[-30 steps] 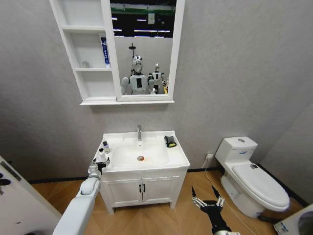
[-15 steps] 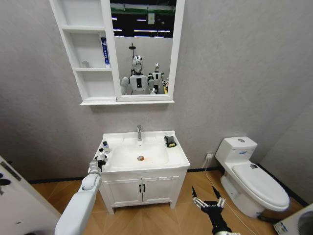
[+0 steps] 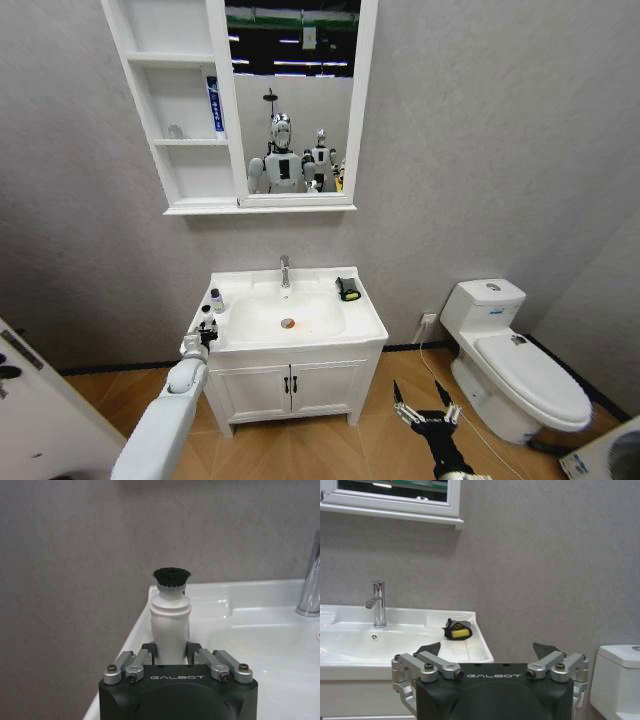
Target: Move facial cleanser and shampoo from washbasin to cabinet, then wipe washbasin with towel.
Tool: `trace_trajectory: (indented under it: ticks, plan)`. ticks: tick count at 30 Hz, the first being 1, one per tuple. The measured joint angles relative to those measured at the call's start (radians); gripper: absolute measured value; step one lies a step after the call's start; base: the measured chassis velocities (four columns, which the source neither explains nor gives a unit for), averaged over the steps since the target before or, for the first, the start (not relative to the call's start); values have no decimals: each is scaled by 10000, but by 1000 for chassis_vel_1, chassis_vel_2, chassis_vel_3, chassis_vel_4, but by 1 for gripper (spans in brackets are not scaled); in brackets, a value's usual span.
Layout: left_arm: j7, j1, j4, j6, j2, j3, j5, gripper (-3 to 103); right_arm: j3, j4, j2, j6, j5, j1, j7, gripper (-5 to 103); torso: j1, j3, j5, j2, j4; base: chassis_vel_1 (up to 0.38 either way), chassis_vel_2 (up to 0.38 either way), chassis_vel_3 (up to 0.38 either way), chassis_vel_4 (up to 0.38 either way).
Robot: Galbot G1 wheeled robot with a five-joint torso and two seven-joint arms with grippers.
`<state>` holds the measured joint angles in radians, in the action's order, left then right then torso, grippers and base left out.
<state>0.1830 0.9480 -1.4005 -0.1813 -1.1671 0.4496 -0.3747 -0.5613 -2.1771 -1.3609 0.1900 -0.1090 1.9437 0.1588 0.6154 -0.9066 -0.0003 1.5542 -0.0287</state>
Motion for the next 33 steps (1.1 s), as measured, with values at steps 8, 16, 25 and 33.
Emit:
trace_trajectory:
  ticks: [8, 16, 25, 33]
  plan:
    - [934, 96, -2822, -1434, 1977, 29, -2304, 31, 89, 24, 16, -39, -19, -159, 3, 100, 0, 0, 2, 1, 1, 0, 0, 0, 0]
    - [1664, -2465, -4207, -3750, 4792, -552, -5402, 31, 144, 31, 41, -33, -6, -278, 3, 100, -1, 1, 4, 1, 2, 0, 0, 0, 0]
    - [2457, -7854, -2534, -5381, 4974, -4042, -7522, 31, 92, 15, 242, -98, -156, -558, 28, 100, 0, 0, 3, 0, 0, 0, 0, 0, 0]
    - [2193, -11528, 1394, -5576, 2703, -6651, -6578, 31, 41, 137, 321, -110, -296, -763, 70, 100, 2, -2, 2, -1, -5, 0, 0, 0, 0]
